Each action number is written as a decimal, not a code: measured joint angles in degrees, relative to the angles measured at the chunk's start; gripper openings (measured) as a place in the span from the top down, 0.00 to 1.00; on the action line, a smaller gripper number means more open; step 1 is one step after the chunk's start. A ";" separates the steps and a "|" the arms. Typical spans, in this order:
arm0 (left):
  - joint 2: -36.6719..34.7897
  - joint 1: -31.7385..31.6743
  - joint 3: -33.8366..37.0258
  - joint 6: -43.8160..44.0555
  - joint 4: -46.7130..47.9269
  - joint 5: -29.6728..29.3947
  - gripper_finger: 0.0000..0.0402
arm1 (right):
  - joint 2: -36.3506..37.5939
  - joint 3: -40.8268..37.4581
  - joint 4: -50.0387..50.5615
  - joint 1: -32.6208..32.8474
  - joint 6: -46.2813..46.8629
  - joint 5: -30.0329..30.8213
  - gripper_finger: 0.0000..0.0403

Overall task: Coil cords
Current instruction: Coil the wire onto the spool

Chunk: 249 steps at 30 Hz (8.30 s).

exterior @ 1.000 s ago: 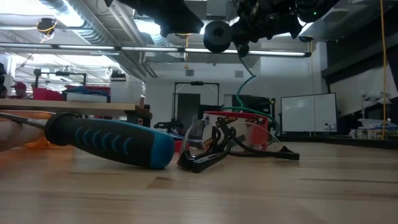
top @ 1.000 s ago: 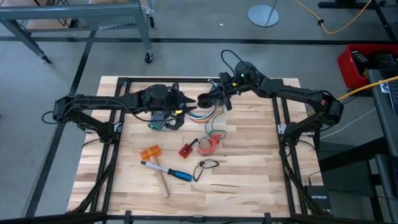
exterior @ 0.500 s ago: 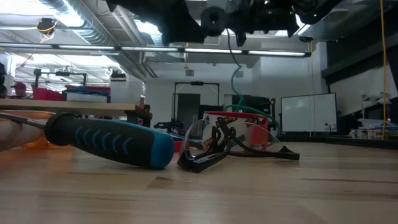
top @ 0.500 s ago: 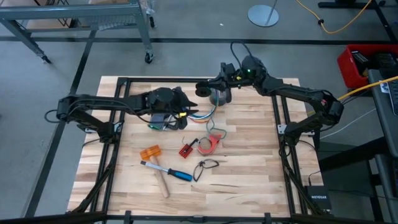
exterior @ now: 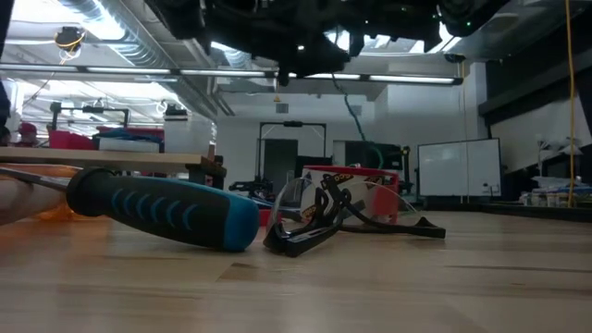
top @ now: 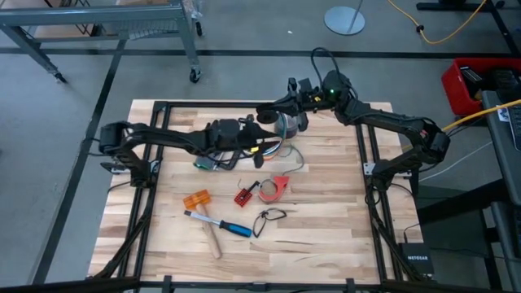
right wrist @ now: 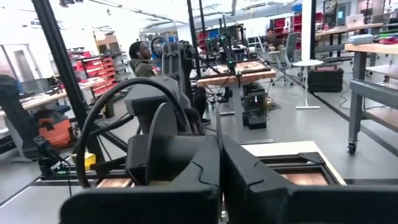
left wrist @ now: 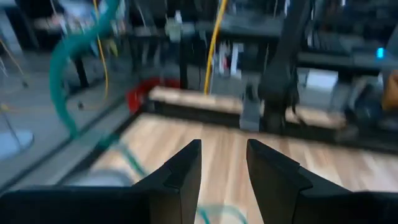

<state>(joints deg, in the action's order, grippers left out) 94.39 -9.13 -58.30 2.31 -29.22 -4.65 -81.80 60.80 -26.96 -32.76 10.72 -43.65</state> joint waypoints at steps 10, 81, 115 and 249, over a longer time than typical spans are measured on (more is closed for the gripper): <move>6.75 1.98 0.02 -1.46 -10.45 -13.59 0.70 | 0.19 0.02 -0.29 -0.76 0.96 -2.50 1.00; 5.32 6.54 -0.02 3.75 -6.88 -29.43 1.00 | 10.95 0.04 16.88 -6.07 -5.68 -4.42 1.00; -2.18 2.00 0.00 24.85 17.05 -16.44 1.00 | 9.90 0.02 49.91 7.36 -28.37 46.44 1.00; -2.54 9.06 -6.64 11.38 24.07 -21.70 0.82 | 3.89 7.21 14.83 11.73 -6.20 28.38 1.00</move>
<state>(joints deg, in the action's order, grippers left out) 91.85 -0.08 -64.95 13.69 -5.15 -26.35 -77.91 68.01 -12.13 -21.03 4.51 -15.28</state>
